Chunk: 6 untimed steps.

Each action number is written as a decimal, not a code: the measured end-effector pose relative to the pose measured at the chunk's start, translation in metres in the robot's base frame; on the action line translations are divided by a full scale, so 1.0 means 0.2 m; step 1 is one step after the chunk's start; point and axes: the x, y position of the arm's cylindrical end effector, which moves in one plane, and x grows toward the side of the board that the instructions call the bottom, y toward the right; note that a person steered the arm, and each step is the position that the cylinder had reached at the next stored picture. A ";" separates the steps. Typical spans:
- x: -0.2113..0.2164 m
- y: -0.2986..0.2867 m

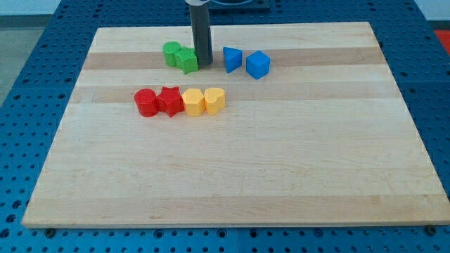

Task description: Move the blue triangle closer to the blue cube

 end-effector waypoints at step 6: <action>0.02 0.27</action>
